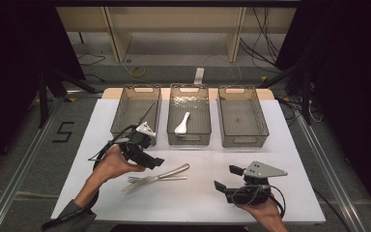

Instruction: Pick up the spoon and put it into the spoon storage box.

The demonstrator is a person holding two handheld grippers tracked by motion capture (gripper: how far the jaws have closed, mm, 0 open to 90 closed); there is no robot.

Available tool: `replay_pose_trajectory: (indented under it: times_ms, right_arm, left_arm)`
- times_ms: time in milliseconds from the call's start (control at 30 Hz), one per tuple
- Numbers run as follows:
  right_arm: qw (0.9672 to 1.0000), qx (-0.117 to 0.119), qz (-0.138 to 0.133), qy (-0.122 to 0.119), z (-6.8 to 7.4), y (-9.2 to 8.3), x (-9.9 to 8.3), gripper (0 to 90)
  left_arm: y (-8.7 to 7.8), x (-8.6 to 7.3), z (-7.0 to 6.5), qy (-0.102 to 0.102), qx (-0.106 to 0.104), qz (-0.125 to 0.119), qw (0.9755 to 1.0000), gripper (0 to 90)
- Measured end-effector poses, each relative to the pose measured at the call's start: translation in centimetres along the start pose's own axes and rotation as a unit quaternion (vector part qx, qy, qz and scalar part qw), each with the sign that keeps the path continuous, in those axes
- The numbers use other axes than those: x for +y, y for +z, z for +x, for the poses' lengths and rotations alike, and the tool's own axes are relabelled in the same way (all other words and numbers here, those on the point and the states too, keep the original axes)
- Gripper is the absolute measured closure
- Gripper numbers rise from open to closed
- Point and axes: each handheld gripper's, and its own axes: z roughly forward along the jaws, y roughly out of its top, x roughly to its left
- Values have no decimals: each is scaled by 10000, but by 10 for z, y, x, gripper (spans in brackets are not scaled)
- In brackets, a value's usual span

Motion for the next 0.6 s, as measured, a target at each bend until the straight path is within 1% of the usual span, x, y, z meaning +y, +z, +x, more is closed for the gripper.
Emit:
replay_pose_trajectory:
  times_ms: [133,267,333,400,500,600]
  right_arm:
    - [10000,3,8,-6,0,0,0,228]
    - [10000,9,-9,-17,0,-1,0,228]
    - [10000,-2,4,-12,0,-1,0,228]
    - [10000,-3,2,-20,0,-1,0,228]
    - [10000,4,1,-13,0,-1,0,228]
    - [10000,-8,12,-20,0,-1,0,228]
  left_arm:
    - [8,-1,-4,122,-58,260,9996,167]
    - [15,-3,-7,280,-75,510,9983,162]
    - [18,-4,-9,345,-61,608,9975,162]
    - [21,-5,-11,344,-15,705,9969,162]
    - [26,-6,-12,474,5,920,9946,163]
    - [31,-8,-14,542,10,1045,9930,164]
